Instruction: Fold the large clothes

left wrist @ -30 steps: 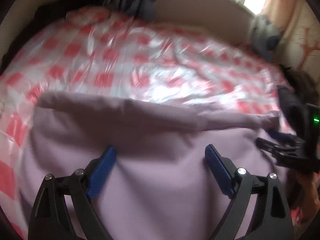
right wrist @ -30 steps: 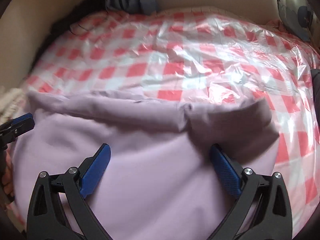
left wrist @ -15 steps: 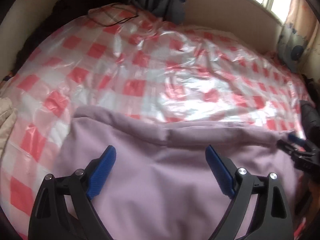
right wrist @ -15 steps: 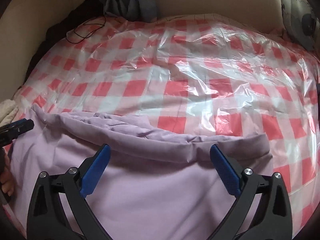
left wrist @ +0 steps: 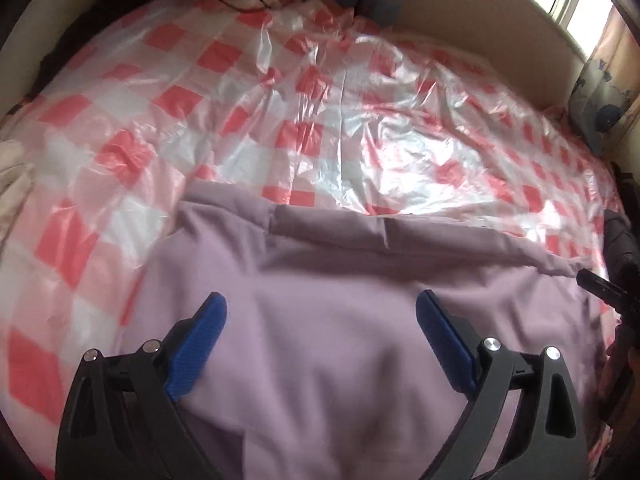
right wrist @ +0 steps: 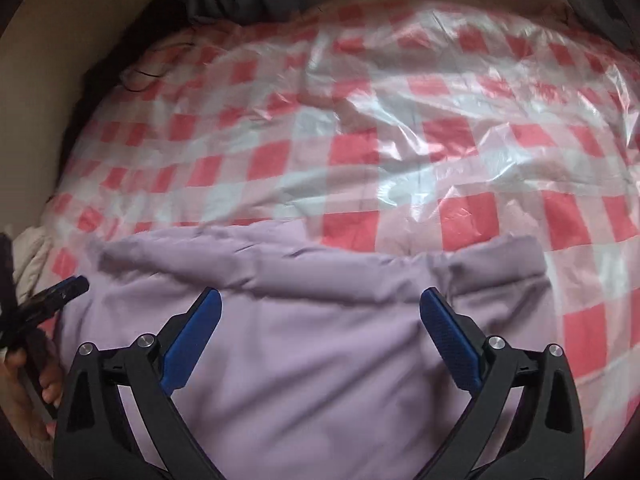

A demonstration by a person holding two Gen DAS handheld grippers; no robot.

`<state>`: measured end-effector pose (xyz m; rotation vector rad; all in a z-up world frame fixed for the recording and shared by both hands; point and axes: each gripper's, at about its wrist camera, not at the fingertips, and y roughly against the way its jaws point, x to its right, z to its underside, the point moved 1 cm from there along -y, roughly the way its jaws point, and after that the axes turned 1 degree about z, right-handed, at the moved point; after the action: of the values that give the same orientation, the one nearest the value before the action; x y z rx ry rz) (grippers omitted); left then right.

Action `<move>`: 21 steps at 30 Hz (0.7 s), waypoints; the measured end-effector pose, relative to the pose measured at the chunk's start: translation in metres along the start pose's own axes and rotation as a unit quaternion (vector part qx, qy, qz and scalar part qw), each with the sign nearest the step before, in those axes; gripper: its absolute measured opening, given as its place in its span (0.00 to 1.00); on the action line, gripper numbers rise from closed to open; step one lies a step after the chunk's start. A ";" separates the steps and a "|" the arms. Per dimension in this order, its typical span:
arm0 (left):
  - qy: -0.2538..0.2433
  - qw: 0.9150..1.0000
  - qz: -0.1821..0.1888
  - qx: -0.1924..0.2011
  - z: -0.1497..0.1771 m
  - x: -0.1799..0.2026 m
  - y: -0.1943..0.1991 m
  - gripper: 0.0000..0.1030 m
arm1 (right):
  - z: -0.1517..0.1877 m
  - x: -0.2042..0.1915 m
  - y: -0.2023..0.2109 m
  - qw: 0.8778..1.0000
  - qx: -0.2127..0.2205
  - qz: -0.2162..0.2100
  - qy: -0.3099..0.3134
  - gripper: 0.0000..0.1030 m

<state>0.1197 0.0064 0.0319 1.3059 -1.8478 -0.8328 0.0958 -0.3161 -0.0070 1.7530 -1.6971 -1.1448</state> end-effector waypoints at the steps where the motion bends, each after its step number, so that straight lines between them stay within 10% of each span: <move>1: -0.008 1.000 0.000 0.020 0.011 -0.004 0.027 0.89 | 0.009 -0.011 0.025 1.000 0.015 -0.001 0.021 0.93; 5: -0.021 0.999 0.005 0.034 0.075 -0.029 0.087 0.89 | 0.087 -0.028 0.102 0.994 0.052 0.038 0.088 0.93; 13: 0.014 0.998 0.008 -0.058 0.136 -0.058 0.041 0.91 | 0.140 0.017 0.057 0.996 -0.045 0.061 0.050 0.94; 17: 0.022 0.999 0.027 0.003 0.145 -0.063 0.121 0.92 | 0.153 0.051 0.148 0.997 -0.006 -0.052 -0.049 0.94; 21: 0.101 0.990 0.091 -0.022 0.177 -0.092 0.136 0.92 | 0.199 0.095 0.173 0.981 -0.019 -0.114 -0.154 0.94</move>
<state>-0.0747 0.1505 0.0317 1.1310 -1.7471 -0.6172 -0.1747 -0.3877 -0.0059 1.8609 -1.6562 -1.6104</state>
